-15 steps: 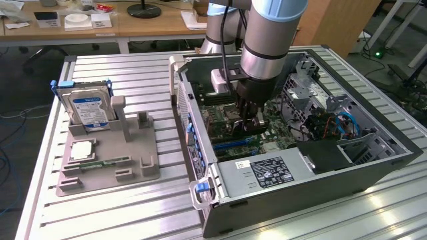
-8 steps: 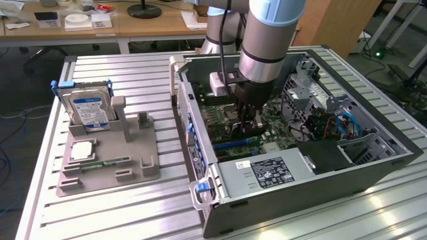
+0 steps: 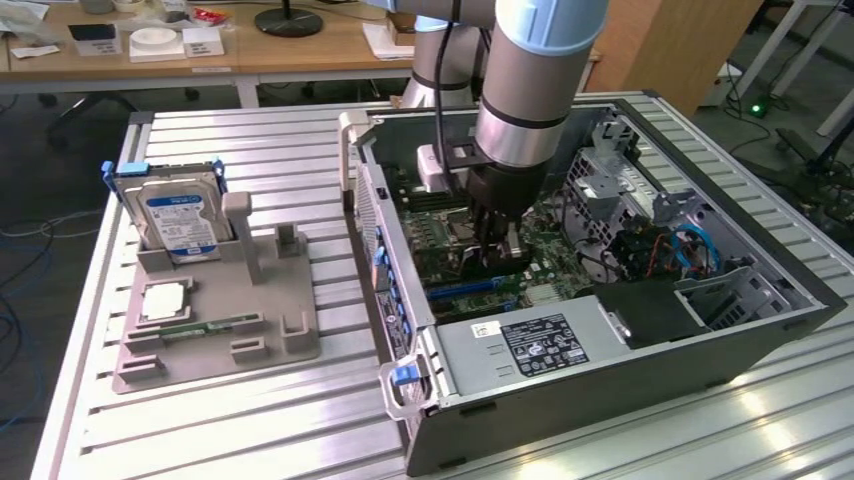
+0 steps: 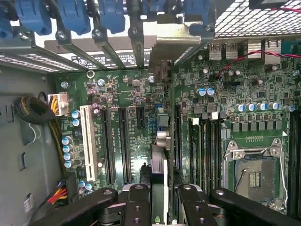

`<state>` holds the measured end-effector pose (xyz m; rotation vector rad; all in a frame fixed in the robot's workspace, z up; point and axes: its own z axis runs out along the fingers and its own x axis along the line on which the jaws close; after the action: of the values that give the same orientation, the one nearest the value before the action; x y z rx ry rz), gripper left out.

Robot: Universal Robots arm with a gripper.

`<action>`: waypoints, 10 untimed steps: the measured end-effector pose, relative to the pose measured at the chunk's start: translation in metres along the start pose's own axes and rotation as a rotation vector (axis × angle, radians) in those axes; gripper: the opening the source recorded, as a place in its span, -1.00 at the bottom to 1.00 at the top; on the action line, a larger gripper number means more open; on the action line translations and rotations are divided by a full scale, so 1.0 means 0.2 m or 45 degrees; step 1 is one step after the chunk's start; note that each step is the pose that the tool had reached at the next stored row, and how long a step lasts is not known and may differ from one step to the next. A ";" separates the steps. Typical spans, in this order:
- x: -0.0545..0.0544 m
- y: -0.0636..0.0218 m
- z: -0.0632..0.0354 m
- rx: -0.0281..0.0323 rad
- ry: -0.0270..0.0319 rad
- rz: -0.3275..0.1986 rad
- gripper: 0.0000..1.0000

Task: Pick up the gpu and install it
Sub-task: 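Insert the gpu into the slot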

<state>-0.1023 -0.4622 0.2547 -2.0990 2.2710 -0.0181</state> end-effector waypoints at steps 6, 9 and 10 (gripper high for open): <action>0.00 0.001 0.005 -0.0016 -0.0026 -0.061 -0.46; 0.00 0.001 0.006 -0.0017 -0.0028 -0.064 -0.46; 0.00 0.002 0.007 -0.0015 -0.0031 -0.064 -0.46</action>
<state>-0.1027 -0.4622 0.2534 -2.1551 2.2170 -0.0161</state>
